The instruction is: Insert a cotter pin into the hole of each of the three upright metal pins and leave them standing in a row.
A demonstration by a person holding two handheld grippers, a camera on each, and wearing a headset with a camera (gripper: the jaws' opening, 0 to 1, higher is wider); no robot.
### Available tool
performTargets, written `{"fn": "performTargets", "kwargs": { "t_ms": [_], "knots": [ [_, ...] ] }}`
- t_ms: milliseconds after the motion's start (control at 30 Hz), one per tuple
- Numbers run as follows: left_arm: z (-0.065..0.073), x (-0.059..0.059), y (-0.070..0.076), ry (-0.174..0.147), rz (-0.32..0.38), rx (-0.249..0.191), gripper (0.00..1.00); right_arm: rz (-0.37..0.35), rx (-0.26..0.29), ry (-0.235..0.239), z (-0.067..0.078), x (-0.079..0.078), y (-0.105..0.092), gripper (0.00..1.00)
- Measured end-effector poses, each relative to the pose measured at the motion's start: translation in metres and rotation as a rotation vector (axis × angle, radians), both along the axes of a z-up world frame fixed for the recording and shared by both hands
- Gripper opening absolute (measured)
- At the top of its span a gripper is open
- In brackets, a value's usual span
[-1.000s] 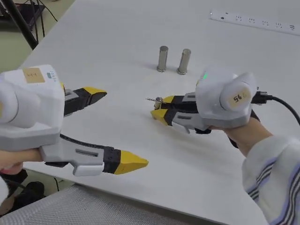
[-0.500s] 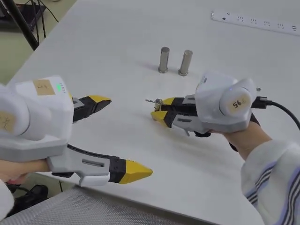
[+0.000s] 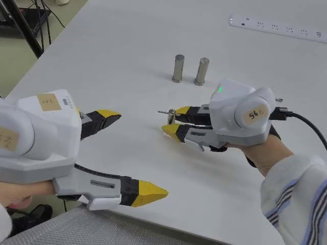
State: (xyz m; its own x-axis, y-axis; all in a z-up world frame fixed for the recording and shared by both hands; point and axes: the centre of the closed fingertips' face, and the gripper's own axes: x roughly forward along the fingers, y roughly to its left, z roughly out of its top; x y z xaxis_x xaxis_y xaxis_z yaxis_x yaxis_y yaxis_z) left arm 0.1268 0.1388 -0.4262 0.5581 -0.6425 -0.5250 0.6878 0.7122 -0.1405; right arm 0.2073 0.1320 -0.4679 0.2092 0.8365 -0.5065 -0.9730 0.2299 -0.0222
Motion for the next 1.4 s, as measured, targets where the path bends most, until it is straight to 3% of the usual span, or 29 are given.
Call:
{"fn": "performTargets", "kwargs": {
  "t_ms": [233,267,333,500,567,700,900,1067,1200,1400],
  "knots": [
    [0.009,0.003,0.002,-0.016,0.02,-0.014,0.99,-0.06,0.057,0.011,0.027,-0.001,-0.013,0.33],
    [0.011,0.003,0.002,-0.02,0.024,-0.019,0.99,-0.07,0.124,0.007,0.04,-0.002,-0.013,0.37],
    [0.014,0.005,0.002,-0.024,0.036,-0.031,0.99,-0.093,0.179,0.027,0.054,-0.006,-0.02,0.42],
    [0.017,0.008,0.004,-0.025,0.067,-0.062,0.99,-0.125,0.167,0.018,0.069,-0.011,-0.043,0.51],
    [0.018,0.009,0.004,-0.026,0.072,-0.069,0.99,-0.162,0.188,0.031,0.075,-0.012,-0.054,0.53],
    [0.021,0.012,0.005,-0.029,0.084,-0.079,0.99,-0.236,0.185,0.033,0.079,-0.016,-0.08,0.56],
    [0.027,0.018,0.007,-0.04,0.099,-0.099,0.99,-0.361,0.217,0.081,0.086,-0.024,-0.117,0.69],
    [0.029,0.02,0.008,-0.036,0.104,-0.109,0.99,-0.43,0.22,0.089,0.09,-0.028,-0.142,0.78],
    [0.029,0.022,0.007,-0.032,0.101,-0.111,0.99,-0.482,0.236,0.118,0.091,-0.029,-0.155,0.83],
    [0.029,0.023,0.008,-0.025,0.1,-0.114,0.99,-0.513,0.202,0.155,0.083,-0.037,-0.168,0.92]
  ]
}}
